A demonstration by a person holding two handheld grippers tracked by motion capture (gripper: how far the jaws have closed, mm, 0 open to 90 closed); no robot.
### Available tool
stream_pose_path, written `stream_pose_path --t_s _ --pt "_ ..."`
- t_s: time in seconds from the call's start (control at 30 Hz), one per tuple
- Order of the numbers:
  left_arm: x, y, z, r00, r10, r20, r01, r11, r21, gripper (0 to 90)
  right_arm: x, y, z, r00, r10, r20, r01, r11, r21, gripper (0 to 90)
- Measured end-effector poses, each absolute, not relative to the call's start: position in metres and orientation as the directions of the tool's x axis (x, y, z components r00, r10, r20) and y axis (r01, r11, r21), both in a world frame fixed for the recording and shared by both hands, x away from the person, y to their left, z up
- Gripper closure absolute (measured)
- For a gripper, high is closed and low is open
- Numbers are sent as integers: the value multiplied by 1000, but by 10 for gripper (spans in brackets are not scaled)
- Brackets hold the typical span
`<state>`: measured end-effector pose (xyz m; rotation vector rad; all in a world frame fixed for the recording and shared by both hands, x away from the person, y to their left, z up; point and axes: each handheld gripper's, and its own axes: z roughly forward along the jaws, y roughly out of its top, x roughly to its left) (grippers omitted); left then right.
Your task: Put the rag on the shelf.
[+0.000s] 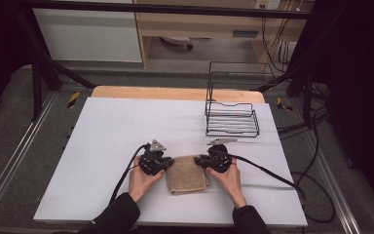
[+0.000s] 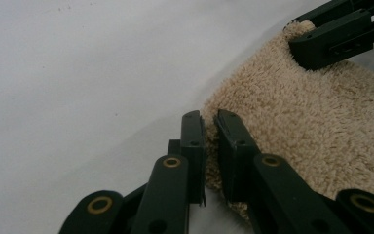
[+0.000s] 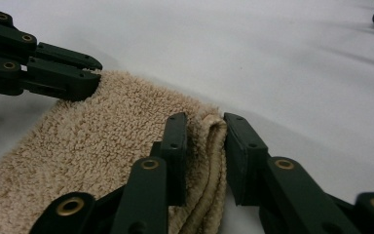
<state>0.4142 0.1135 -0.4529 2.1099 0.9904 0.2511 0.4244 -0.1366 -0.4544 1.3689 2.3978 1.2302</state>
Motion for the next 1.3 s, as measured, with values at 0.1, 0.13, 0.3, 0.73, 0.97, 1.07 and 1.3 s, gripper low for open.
stream_pose_path --t_s 0.1,0.13,0.3,0.73,0.97,1.07,1.3 --pt "416 115 -453 678 720 -144 570 -393 721 812 425 -137 -454 -581 764 280 672 257 695 791" --pt "416 115 -453 679 719 -146 571 -393 721 812 424 -137 -454 -581 764 281 673 256 694 800" --pt "416 116 -452 679 716 -165 579 -383 720 828 424 -137 -452 -578 764 288 676 250 694 818" --pt "412 124 -435 694 691 -202 558 -339 757 842 416 -143 -438 -597 747 294 640 221 736 819" --pt "407 126 -421 715 673 -190 518 -328 790 842 408 -148 -425 -607 735 301 613 192 767 820" --pt "404 125 -416 722 668 -179 500 -325 803 842 406 -150 -421 -612 732 299 598 180 781 821" --pt "399 125 -406 733 659 -168 471 -314 824 842 400 -154 -412 -628 727 279 558 170 812 821"
